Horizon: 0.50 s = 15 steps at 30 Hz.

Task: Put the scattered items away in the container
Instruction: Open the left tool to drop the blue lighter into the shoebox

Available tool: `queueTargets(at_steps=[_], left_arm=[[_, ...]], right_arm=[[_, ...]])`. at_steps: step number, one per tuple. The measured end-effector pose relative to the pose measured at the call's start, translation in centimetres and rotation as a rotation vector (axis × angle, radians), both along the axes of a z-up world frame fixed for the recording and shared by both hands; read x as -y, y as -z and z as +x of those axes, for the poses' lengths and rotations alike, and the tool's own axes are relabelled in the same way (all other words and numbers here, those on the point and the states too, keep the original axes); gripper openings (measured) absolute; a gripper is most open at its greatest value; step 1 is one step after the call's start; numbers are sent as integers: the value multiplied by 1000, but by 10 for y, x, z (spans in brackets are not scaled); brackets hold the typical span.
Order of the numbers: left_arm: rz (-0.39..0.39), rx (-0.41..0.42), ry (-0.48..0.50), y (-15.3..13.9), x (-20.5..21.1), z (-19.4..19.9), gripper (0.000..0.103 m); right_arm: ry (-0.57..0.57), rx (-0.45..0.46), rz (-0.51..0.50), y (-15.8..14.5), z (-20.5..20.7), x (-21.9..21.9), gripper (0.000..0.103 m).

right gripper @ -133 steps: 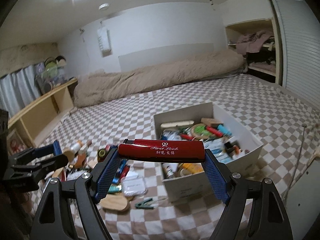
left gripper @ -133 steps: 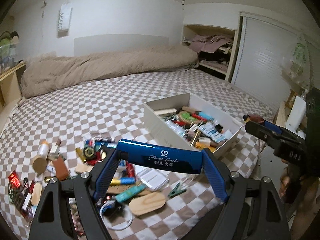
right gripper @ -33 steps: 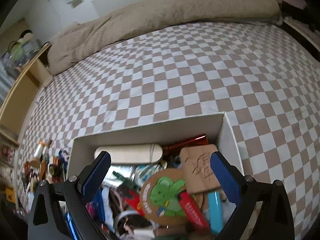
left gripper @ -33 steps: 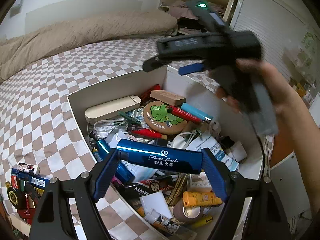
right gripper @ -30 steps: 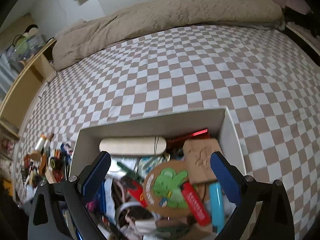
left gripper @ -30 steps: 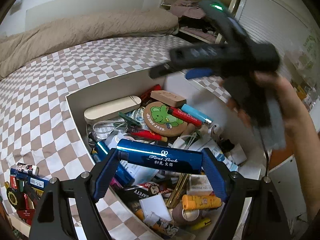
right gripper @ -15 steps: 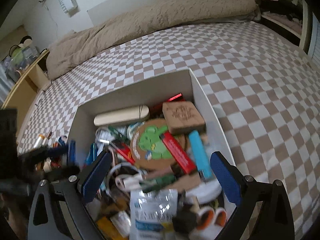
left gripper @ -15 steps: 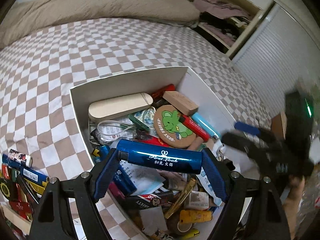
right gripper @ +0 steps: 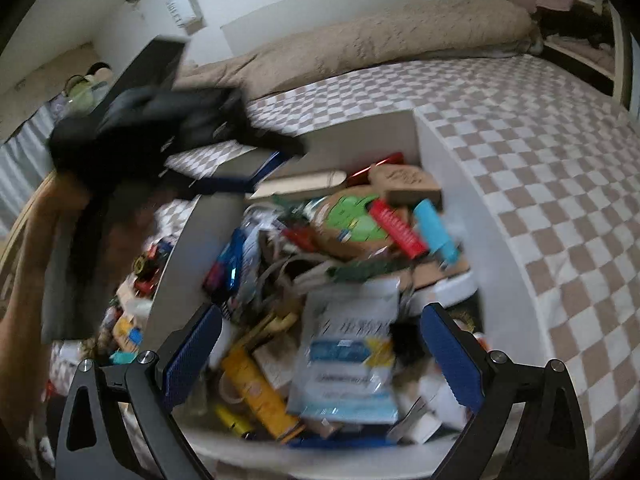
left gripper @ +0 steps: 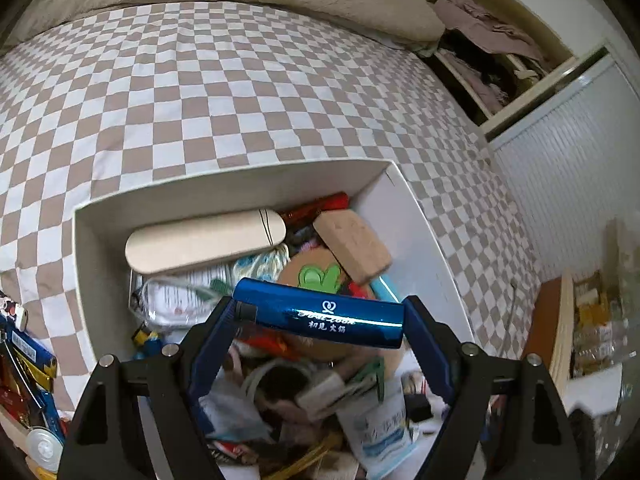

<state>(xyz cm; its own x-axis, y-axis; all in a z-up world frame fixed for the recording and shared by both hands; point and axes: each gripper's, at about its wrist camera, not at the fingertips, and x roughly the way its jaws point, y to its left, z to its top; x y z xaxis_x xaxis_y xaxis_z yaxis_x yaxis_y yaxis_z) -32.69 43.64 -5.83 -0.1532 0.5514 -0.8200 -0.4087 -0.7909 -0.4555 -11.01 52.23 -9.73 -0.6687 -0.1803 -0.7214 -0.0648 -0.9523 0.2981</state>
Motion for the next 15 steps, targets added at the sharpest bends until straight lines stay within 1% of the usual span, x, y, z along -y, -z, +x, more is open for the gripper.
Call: queueTargets(at_steps=[2, 6, 10, 13, 15], left_arm=[[-8, 21, -19, 4, -6, -6, 83], [-2, 96, -60, 18, -17, -17, 83], [-18, 119, -99, 26, -27, -27, 83], [-10, 132, -140, 30, -29, -33, 83], [10, 155, -172, 33, -27, -37, 83]], right_arm=[[1, -10, 5, 2, 3, 2, 100], [4, -28, -3, 4, 7, 2, 100], [4, -45, -21, 3, 12, -1, 100], [7, -61, -26, 1, 17, -4, 100], [9, -66, -21, -1, 19, -4, 100]])
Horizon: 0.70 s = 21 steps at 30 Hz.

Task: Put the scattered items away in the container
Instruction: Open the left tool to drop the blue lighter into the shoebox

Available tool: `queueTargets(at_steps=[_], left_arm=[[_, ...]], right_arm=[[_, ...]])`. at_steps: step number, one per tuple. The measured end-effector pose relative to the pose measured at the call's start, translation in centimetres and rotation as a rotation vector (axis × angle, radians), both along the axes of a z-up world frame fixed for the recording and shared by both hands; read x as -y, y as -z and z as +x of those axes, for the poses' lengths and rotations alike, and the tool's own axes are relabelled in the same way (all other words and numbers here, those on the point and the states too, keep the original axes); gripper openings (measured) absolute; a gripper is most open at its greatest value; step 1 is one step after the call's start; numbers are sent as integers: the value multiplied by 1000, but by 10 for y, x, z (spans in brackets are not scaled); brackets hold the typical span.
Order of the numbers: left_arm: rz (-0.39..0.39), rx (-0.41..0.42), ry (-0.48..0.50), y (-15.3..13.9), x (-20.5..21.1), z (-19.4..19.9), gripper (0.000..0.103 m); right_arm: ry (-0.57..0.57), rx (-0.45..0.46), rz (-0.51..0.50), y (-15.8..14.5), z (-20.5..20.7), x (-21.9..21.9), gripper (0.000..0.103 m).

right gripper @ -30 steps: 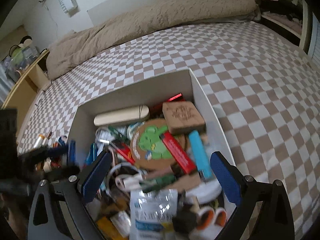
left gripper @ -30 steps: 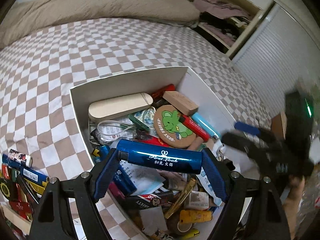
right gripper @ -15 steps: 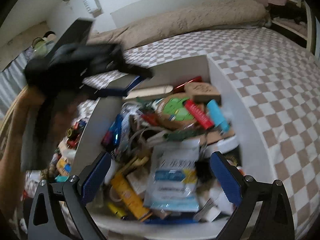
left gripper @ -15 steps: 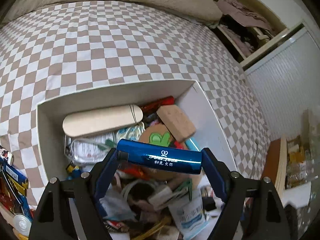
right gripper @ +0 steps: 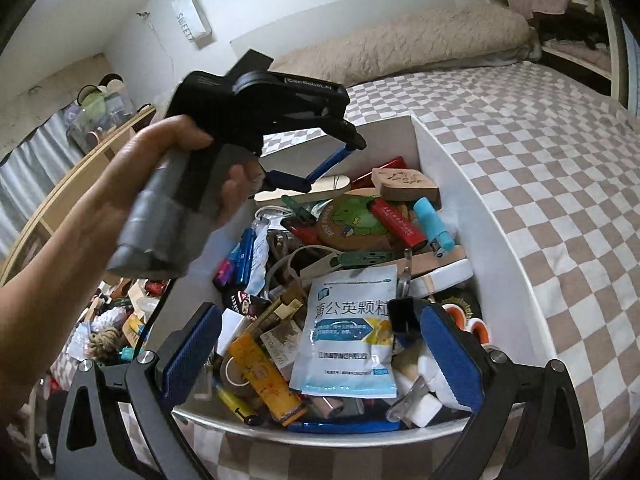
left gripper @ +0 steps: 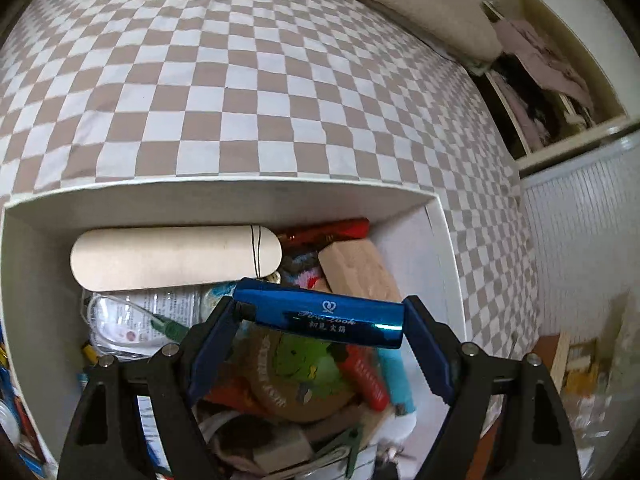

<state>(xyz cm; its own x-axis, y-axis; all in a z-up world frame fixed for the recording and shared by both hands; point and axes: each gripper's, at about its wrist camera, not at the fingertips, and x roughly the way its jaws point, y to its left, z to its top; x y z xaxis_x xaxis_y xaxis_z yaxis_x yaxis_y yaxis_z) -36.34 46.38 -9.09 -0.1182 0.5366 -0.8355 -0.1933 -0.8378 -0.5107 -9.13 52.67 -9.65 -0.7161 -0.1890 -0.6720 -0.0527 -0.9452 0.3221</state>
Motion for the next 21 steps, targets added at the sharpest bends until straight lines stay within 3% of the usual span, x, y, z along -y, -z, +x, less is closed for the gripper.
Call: queueTargets(at_steps=[3, 5, 21], left_arm=[[37, 13, -20, 0, 3, 1, 86], [53, 5, -11, -3, 5, 3, 102], [-7, -14, 48, -17, 36, 30, 102]], right_arm=[[-10, -7, 2, -1, 2, 1, 100], [-19, -9, -5, -1, 2, 2, 100], [20, 18, 5, -6, 2, 5, 100]])
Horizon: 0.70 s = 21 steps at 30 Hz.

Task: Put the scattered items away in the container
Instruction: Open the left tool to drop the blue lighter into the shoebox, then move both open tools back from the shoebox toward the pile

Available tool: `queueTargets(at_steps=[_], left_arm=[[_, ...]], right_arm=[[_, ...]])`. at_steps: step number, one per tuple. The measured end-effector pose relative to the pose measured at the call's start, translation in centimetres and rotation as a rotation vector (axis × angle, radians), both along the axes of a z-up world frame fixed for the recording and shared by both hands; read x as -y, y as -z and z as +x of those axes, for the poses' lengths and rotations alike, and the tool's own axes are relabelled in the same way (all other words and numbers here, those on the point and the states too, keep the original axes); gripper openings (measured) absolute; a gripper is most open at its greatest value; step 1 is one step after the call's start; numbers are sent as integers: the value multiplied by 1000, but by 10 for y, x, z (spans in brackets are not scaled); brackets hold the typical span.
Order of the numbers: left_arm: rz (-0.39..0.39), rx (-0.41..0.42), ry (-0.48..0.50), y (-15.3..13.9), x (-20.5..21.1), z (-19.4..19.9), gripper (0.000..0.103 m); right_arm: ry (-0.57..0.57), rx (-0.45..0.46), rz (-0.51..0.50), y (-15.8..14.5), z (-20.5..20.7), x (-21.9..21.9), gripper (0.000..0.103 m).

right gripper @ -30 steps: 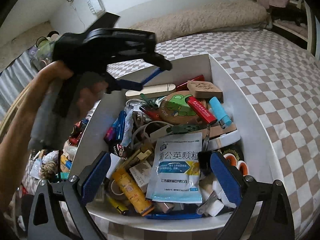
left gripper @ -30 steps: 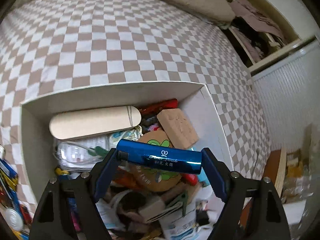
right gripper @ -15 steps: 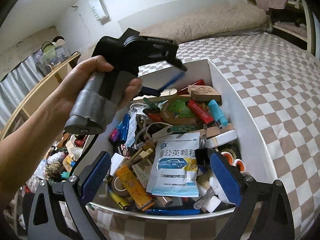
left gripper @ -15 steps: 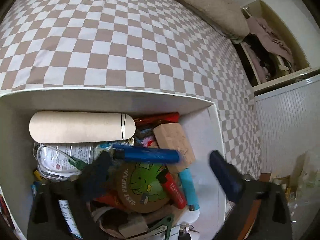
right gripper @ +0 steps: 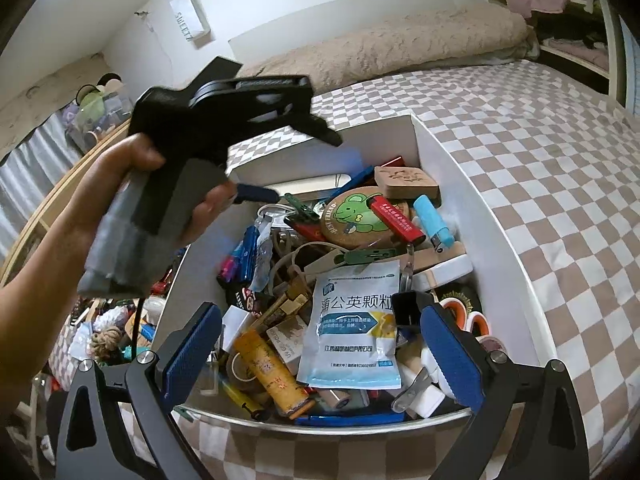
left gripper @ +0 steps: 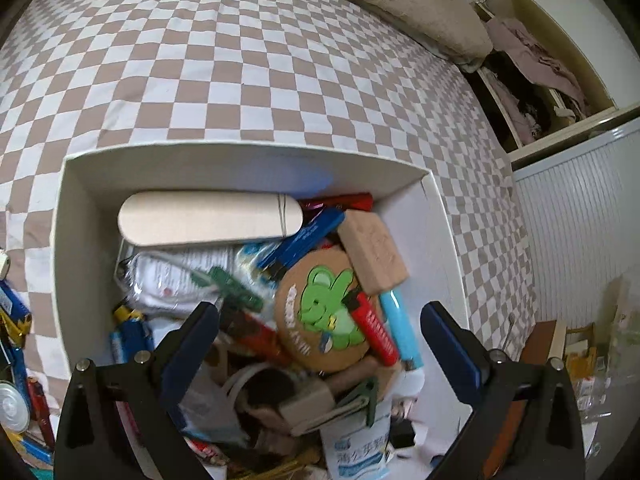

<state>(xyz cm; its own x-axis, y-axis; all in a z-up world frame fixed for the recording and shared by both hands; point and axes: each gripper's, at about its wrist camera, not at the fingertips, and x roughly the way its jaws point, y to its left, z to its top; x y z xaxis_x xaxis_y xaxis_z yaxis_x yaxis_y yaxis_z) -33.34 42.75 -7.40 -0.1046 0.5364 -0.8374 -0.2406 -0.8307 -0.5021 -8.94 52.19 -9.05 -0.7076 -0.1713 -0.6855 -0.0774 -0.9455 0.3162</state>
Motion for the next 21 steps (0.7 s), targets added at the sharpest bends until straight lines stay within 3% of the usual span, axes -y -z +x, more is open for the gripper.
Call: queueTargets(at_steps=[7, 12, 21], left_arm=[[-4, -11, 24, -13, 11, 9, 102], [-63, -104, 79, -26, 16, 24, 102], [-127, -184, 97, -34, 44, 43, 103]], right_arm=[[30, 12, 36, -6, -2, 2, 100], [49, 13, 61, -10, 0, 5, 100], [104, -21, 94, -23, 6, 7, 103]])
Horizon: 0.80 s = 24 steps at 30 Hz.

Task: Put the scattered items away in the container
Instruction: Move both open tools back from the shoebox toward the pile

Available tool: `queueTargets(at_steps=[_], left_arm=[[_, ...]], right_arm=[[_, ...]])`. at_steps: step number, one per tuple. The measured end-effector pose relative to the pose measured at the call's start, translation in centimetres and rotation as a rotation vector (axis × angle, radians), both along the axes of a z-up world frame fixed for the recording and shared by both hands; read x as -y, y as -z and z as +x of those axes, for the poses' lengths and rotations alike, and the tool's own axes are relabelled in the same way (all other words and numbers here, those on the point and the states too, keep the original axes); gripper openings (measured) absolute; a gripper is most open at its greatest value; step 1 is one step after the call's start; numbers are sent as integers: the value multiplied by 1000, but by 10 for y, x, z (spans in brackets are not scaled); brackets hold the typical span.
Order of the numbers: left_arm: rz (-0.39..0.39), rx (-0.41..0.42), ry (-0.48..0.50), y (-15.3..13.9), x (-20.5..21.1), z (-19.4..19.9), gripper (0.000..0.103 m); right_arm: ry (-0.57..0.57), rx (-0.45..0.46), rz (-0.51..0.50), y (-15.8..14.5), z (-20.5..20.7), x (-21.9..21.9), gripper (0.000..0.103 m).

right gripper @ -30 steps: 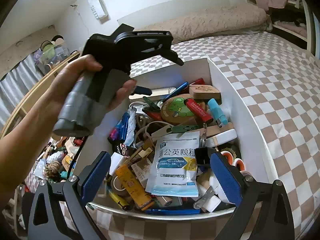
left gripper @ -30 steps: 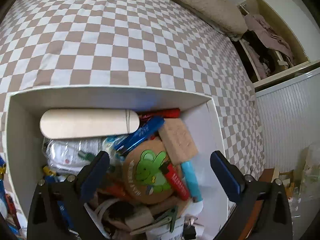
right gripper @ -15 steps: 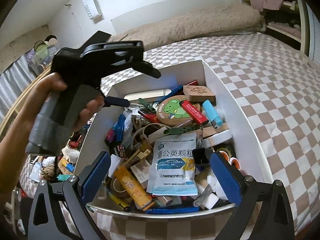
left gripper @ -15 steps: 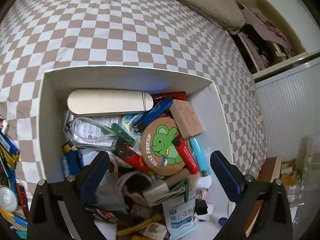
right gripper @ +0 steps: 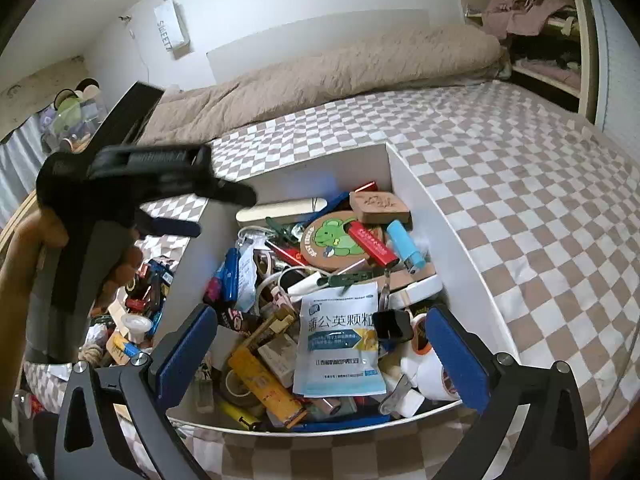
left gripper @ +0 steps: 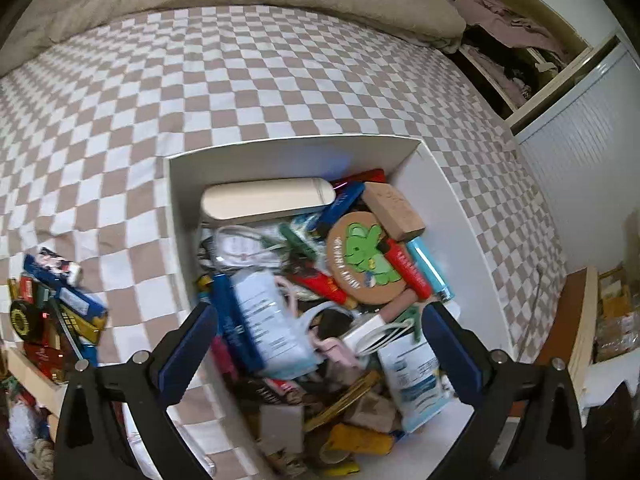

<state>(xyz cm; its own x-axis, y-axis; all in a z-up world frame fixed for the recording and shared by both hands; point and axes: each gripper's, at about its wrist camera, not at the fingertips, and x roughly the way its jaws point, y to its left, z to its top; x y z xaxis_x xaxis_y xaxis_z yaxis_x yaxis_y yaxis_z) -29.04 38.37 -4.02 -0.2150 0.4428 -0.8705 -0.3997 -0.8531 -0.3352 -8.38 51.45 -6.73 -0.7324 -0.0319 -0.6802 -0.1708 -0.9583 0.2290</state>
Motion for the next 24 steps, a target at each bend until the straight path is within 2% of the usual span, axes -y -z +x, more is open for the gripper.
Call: queueTargets(at_steps=[10, 18, 24], left_arm=[[15, -89, 23, -13, 28, 27, 103], [-20, -191, 60, -23, 41, 53, 103], [-1, -213, 88, -30, 49, 71, 103]], right_arm=[[18, -13, 31, -13, 8, 9, 103], [26, -15, 60, -21, 15, 19, 103], [31, -20, 76, -28, 21, 25, 103]])
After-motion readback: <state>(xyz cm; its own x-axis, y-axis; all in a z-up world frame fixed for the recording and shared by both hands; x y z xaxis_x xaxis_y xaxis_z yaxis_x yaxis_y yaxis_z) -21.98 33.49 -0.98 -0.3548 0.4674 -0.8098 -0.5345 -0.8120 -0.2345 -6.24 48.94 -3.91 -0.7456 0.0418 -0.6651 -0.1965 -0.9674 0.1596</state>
